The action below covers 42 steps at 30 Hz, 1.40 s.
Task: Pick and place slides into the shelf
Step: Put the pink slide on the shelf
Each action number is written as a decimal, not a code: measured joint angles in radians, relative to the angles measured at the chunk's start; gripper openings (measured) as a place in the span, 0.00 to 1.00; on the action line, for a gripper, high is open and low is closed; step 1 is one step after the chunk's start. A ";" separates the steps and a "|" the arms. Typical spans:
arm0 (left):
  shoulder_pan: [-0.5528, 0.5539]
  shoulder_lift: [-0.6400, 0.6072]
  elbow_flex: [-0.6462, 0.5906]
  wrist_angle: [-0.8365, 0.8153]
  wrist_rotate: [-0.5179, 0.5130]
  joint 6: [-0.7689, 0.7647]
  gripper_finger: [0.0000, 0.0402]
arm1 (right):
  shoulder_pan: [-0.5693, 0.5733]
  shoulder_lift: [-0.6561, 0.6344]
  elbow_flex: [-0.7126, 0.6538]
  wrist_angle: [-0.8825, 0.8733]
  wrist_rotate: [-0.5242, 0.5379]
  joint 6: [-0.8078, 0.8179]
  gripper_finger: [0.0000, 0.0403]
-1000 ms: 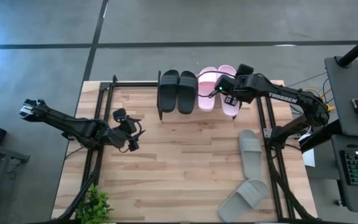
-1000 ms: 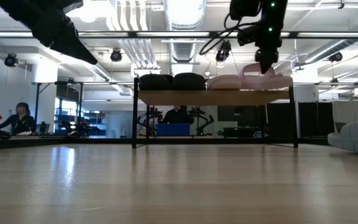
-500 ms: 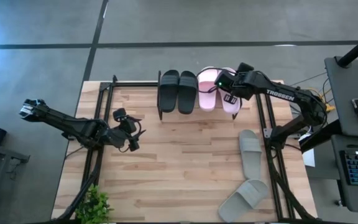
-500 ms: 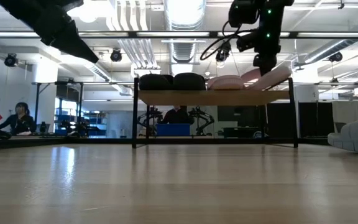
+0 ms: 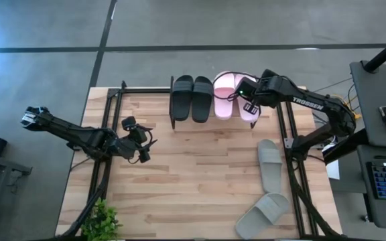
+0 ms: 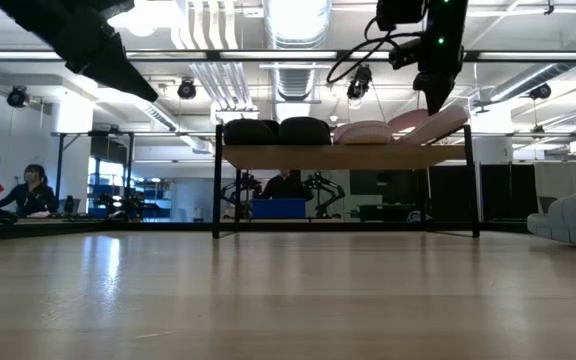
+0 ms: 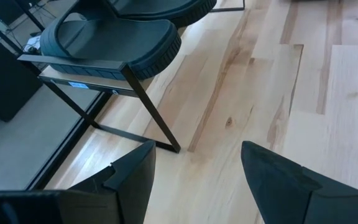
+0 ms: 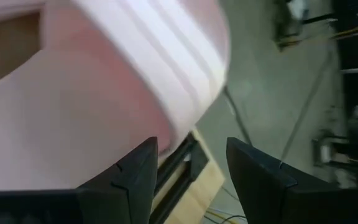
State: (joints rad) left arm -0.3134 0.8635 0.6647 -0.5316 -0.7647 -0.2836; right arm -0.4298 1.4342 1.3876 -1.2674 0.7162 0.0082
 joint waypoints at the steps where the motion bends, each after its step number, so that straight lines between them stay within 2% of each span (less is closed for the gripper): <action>1: 0.000 0.000 0.000 0.000 0.000 0.000 0.56 | 0.000 -0.002 0.000 -0.008 -0.026 0.004 0.45; 6: 0.000 0.000 0.000 0.000 0.000 -0.001 0.56 | 0.005 -0.007 0.000 -0.076 -0.126 0.136 0.45; 10: 0.000 0.000 0.000 0.000 0.000 0.000 0.56 | 0.009 -0.025 0.001 -0.123 -0.161 0.212 0.45; 15: 0.000 0.000 0.000 0.000 0.000 0.000 0.56 | 0.009 -0.082 0.000 -0.171 -0.177 0.383 0.43; 22: 0.000 0.000 0.000 0.000 0.000 0.001 0.56 | 0.000 -0.194 0.000 -0.169 -0.180 0.596 0.25; 25: 0.000 0.000 0.000 0.000 0.000 0.002 0.56 | -0.027 -0.223 0.000 -0.169 -0.238 0.685 0.14; 29: 0.000 0.000 0.000 0.000 0.001 0.002 0.56 | -0.063 -0.211 -0.016 -0.166 -0.297 0.720 0.03; 42: 0.000 0.000 -0.001 0.000 0.001 0.001 0.56 | -0.136 -0.030 -0.021 -0.031 -0.340 0.595 0.03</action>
State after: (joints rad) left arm -0.3134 0.8635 0.6641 -0.5320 -0.7639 -0.2825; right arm -0.5659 1.4038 1.3670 -1.2981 0.3761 0.6029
